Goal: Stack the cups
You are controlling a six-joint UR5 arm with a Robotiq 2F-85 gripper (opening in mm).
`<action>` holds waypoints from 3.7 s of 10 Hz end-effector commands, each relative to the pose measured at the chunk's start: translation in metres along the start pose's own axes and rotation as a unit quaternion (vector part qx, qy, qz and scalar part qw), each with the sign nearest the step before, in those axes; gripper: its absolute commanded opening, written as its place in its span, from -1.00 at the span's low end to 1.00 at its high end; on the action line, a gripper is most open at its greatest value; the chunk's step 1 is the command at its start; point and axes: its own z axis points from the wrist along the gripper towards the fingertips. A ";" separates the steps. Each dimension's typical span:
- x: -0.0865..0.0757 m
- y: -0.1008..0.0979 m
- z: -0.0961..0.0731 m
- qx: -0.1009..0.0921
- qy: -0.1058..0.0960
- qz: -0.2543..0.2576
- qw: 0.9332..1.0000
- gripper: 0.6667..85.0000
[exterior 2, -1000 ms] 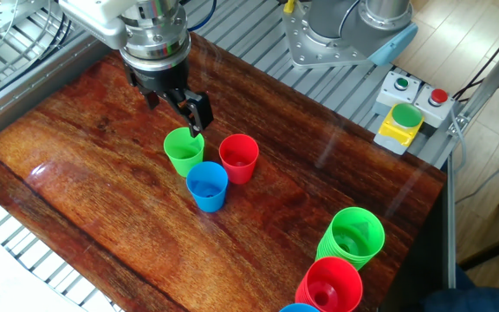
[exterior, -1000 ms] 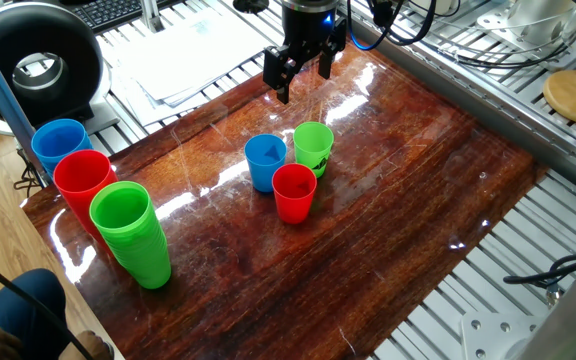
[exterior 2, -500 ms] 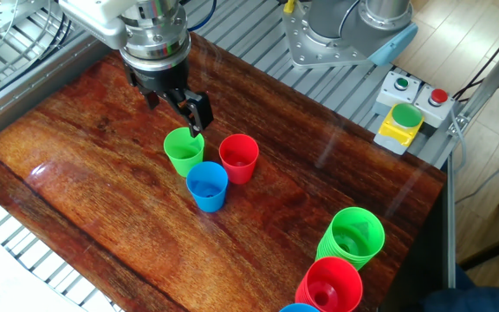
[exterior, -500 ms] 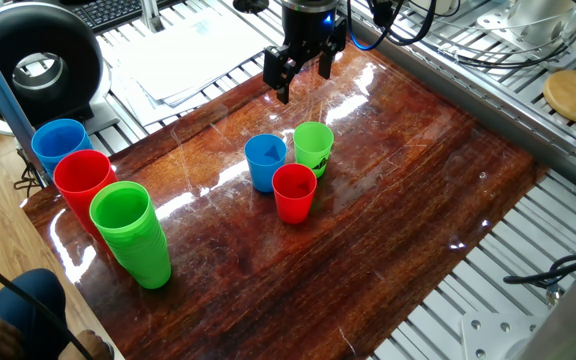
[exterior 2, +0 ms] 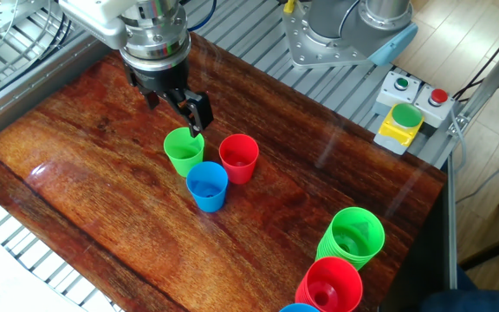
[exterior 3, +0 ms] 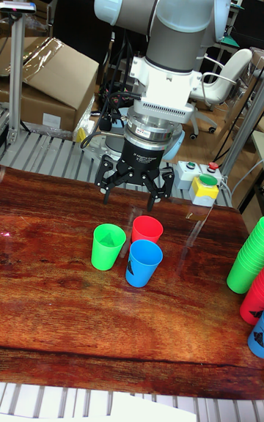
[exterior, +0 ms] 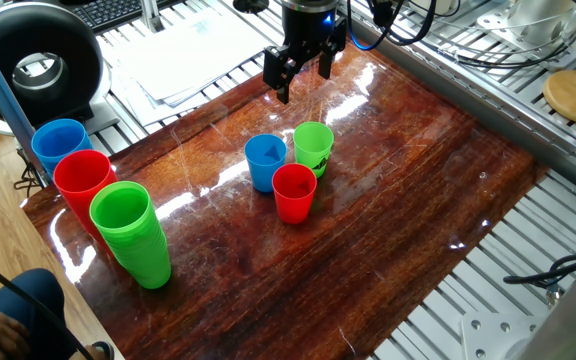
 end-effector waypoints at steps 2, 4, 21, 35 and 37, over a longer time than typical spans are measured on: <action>0.035 0.007 -0.002 -0.007 0.070 -0.097 0.993 -0.98; 0.035 0.007 -0.003 -0.007 0.071 -0.096 0.993 -0.98; 0.034 0.003 -0.002 0.001 0.069 -0.101 0.992 -0.98; 0.004 0.031 -0.018 -0.012 0.030 -0.154 0.987 -0.75; 0.003 0.028 -0.016 -0.001 0.032 -0.174 0.984 -0.72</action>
